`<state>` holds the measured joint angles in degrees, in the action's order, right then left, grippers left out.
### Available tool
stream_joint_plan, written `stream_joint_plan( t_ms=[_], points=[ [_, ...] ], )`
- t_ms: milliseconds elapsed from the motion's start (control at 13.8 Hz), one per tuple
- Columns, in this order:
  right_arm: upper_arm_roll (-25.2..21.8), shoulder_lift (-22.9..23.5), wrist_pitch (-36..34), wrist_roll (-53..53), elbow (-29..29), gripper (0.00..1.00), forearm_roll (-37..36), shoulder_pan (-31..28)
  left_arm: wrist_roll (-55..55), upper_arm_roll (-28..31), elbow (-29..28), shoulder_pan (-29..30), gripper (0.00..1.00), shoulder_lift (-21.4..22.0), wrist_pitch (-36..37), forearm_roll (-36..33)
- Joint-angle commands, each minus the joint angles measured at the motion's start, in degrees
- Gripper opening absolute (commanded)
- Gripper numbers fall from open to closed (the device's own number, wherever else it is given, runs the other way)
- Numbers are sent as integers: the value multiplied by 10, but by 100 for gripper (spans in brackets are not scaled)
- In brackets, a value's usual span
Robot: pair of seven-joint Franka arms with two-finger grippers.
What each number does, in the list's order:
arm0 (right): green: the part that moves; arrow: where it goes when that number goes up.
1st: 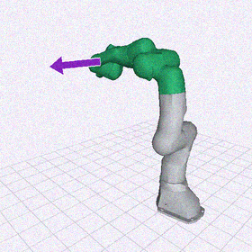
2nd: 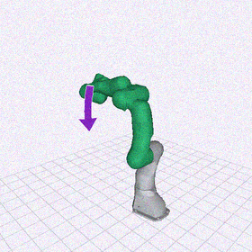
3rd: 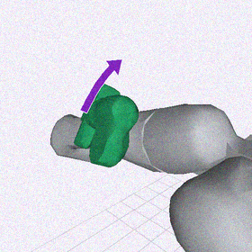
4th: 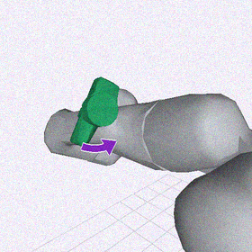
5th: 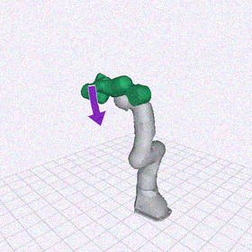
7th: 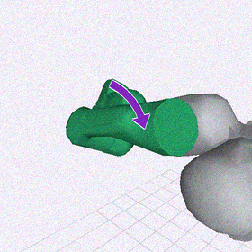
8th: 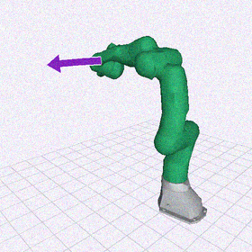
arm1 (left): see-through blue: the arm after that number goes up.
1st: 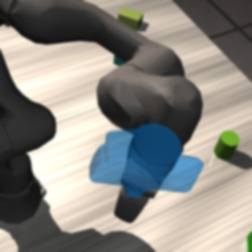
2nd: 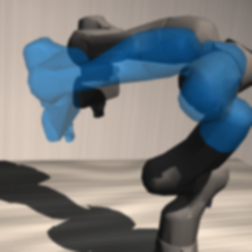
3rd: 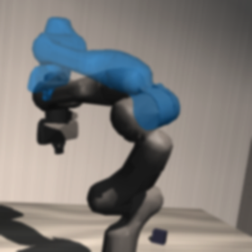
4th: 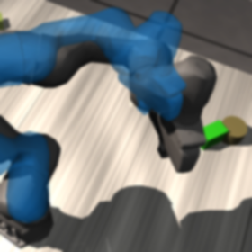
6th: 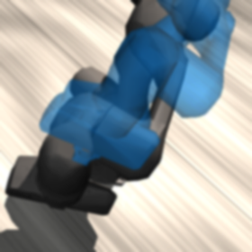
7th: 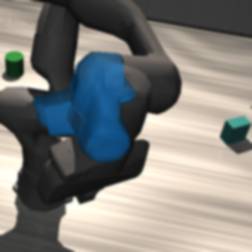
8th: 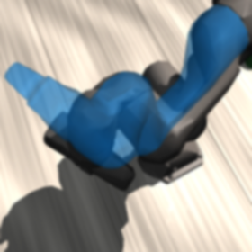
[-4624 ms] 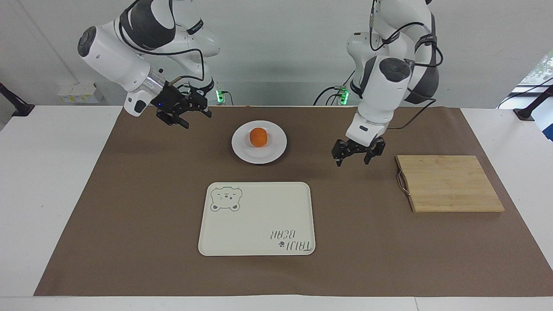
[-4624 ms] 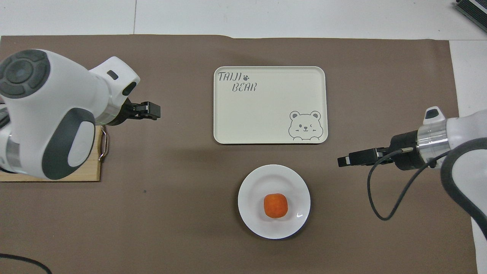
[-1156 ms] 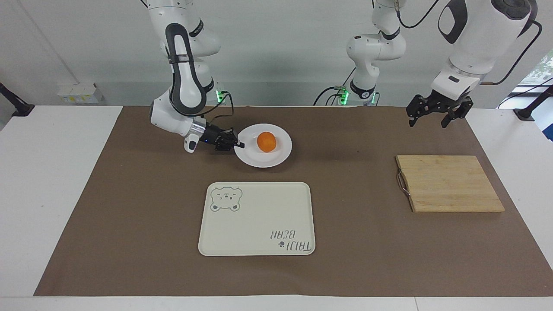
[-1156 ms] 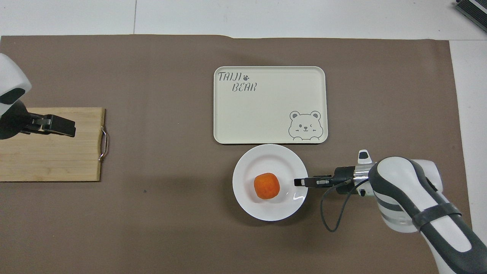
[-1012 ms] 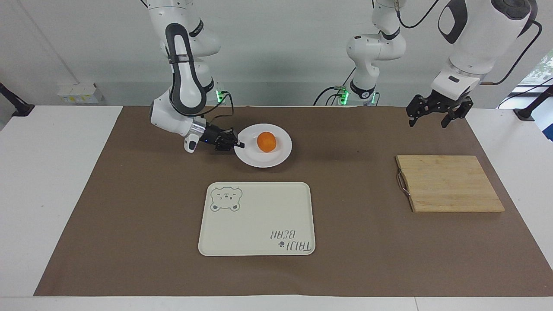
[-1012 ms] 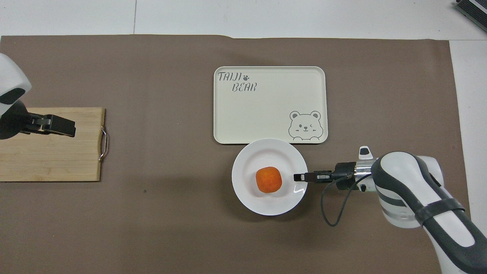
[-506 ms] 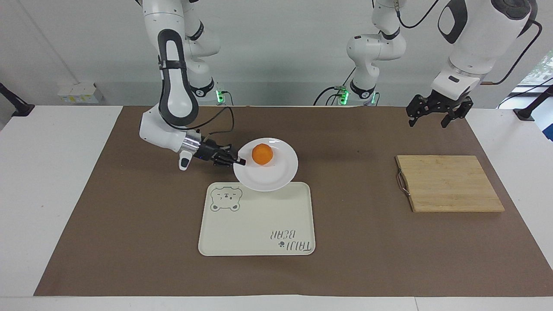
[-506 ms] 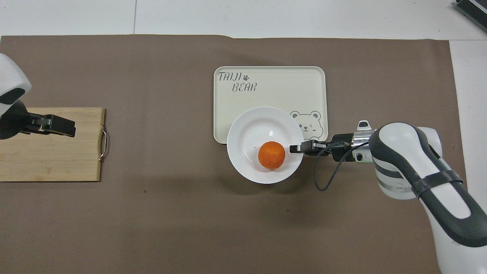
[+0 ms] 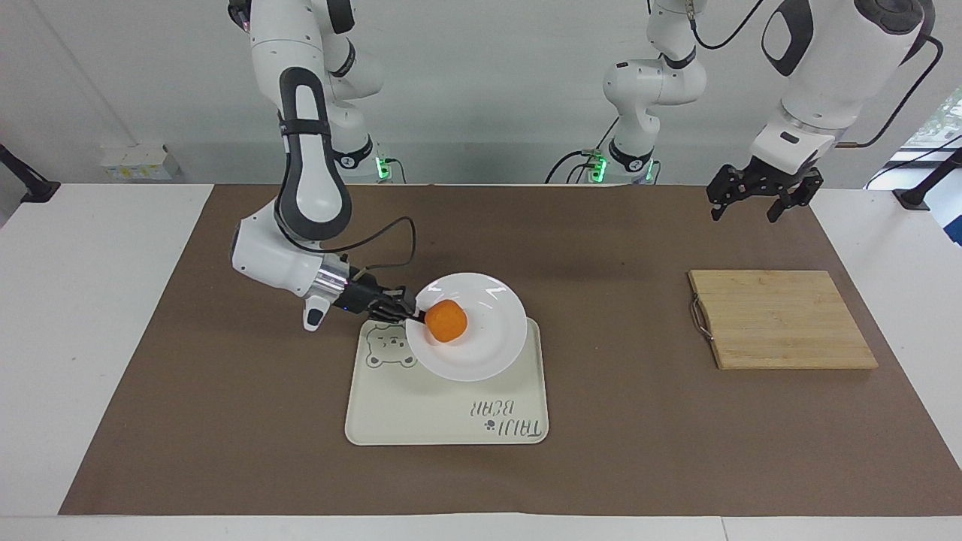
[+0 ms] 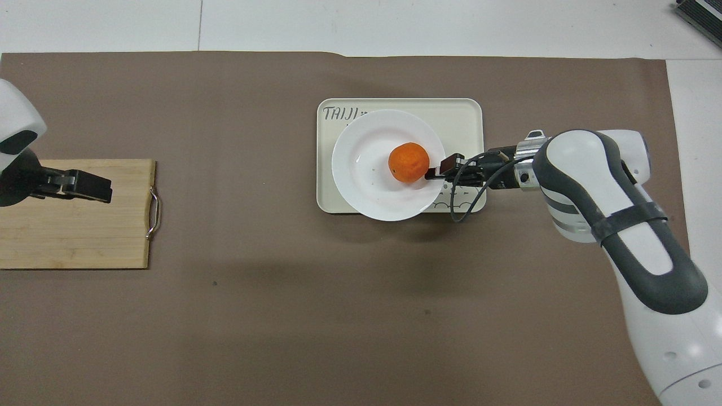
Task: Place orange and plate with both arms
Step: 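Slide the plate with the right gripper onto the bear tray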
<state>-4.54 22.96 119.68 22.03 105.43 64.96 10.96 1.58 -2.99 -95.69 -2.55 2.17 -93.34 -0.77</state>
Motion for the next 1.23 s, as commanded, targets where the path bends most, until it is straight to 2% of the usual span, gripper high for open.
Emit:
stream_joint_plan(
  t_ms=[0,217,506,1156],
  points=[
    [1,58,1,-22,-62,0,-11,-2,-4,-3,-16,6,100,13,-9,1],
    [1,85,1,-22,-89,0,-12,-3,-4,-3,-16,6,100,13,-9,1],
    [1,84,1,-12,-88,0,-40,-11,-5,-3,-16,7,100,13,-9,1],
    [1,94,50,0,-79,0,-40,-1,-4,-3,-16,7,100,13,-9,1]
  ],
)
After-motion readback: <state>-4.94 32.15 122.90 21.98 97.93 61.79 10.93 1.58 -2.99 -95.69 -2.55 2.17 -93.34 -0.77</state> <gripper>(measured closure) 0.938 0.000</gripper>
